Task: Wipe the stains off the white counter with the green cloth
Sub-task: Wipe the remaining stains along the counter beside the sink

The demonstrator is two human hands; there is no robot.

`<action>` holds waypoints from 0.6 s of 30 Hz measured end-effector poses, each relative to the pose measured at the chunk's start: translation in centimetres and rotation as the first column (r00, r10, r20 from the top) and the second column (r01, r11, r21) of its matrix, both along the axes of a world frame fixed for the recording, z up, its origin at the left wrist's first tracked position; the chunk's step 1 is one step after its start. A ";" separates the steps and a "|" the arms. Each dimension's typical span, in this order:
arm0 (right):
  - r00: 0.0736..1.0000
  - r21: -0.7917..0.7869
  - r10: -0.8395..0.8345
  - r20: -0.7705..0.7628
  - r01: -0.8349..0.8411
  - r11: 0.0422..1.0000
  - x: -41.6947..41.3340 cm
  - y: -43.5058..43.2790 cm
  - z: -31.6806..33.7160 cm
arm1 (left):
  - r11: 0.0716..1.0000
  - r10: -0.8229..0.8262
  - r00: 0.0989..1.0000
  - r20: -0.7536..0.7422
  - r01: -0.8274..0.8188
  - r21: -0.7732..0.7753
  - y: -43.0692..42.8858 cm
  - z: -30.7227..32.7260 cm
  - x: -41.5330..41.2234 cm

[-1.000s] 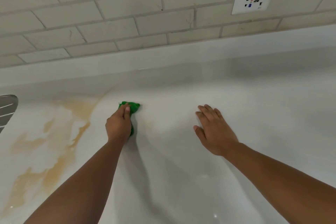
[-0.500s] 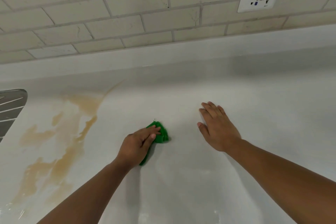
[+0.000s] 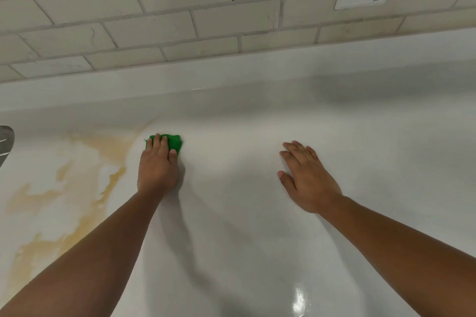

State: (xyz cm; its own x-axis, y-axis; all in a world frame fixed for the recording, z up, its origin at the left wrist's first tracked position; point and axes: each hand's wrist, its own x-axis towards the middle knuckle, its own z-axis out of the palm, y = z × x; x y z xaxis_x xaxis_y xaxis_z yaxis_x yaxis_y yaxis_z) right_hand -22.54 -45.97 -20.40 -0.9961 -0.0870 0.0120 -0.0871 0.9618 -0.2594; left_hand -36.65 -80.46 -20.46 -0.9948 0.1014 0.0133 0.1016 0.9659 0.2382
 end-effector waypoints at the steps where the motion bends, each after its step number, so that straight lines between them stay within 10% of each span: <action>1: 1.000 -0.002 -0.003 0.000 0.003 1.000 0.0 -0.1 0.0 | 1.000 -0.025 1.000 0.006 0.026 -0.016 0.9 0.0 -1.0; 18: 0.996 -0.049 -0.053 -0.079 0.049 0.998 7.2 2.6 0.8 | 0.762 -0.647 0.761 0.054 0.648 -0.002 16.6 0.3 6.6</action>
